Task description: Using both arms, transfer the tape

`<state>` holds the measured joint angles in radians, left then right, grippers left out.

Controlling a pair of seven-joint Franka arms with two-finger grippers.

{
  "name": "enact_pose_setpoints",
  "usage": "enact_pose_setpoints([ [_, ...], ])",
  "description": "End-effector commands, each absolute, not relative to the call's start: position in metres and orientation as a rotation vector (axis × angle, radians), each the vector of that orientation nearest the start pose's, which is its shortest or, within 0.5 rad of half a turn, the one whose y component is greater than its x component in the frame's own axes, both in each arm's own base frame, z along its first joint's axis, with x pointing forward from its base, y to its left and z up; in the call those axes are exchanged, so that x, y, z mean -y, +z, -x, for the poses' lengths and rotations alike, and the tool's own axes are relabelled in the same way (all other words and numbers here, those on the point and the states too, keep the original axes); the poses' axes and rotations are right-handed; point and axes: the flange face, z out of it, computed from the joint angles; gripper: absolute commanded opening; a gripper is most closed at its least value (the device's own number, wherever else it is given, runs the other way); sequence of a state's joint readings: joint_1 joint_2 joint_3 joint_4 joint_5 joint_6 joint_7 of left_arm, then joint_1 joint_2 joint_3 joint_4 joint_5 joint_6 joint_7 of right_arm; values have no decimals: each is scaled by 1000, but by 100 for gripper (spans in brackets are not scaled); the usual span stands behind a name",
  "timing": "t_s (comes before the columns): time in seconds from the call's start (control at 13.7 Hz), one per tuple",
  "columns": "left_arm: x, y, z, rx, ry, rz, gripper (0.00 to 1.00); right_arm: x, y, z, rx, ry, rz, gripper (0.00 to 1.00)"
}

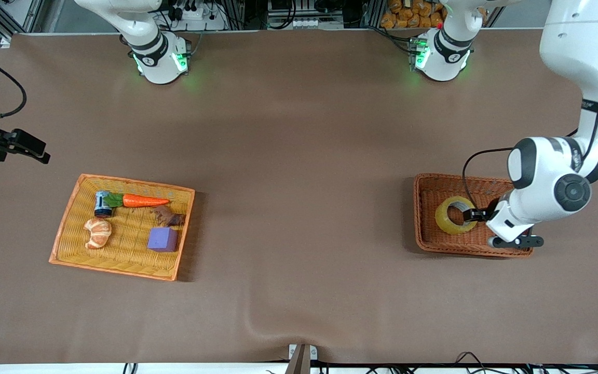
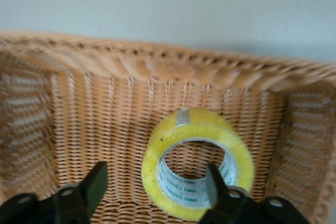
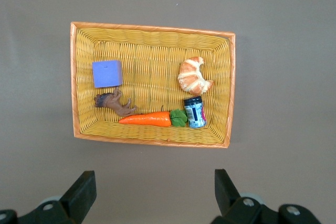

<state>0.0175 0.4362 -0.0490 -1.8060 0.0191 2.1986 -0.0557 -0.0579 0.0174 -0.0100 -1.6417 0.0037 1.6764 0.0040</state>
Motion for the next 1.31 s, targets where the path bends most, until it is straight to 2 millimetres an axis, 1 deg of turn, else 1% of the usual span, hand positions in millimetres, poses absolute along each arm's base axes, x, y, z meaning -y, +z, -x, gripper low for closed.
enact_pose_setpoints([
  [0.0, 23, 378, -633, 7, -53, 3125, 100, 41, 590, -564, -104, -15, 3134, 100],
  [0.15, 38, 441, -628, -27, -94, 3124, 100, 41, 590, -565, -102, -17, 3134, 100],
  [0.29, 40, 496, -623, -29, -64, 3119, 100, 40, 590, -564, -102, -17, 3134, 100],
  [0.37, 38, 519, -620, -32, -52, 3118, 100, 41, 589, -565, -102, -17, 3134, 100],
  [0.51, 35, 557, -614, -25, -34, 3122, 100, 40, 589, -565, -100, -15, 3134, 100],
  [0.58, 35, 572, -613, -20, -36, 3124, 100, 41, 589, -565, -102, -15, 3134, 100],
  [0.66, 35, 579, -609, -12, -3, 3122, 100, 41, 589, -565, -102, -15, 3134, 100],
  [0.73, 34, 581, -606, -6, 21, 3122, 100, 40, 589, -565, -100, -12, 3134, 100],
  [0.88, 31, 596, -592, -15, 28, 3114, 100, 41, 589, -565, -102, -15, 3134, 100],
  [0.95, 30, 597, -588, -8, 37, 3113, 100, 41, 589, -565, -102, -12, 3134, 100],
  [1.1, 32, 609, -580, 2, 18, 3114, 100, 42, 589, -564, -102, -12, 3134, 100],
  [1.24, 34, 611, -563, 0, 33, 3114, 100, 42, 589, -564, -102, -12, 3134, 100],
])
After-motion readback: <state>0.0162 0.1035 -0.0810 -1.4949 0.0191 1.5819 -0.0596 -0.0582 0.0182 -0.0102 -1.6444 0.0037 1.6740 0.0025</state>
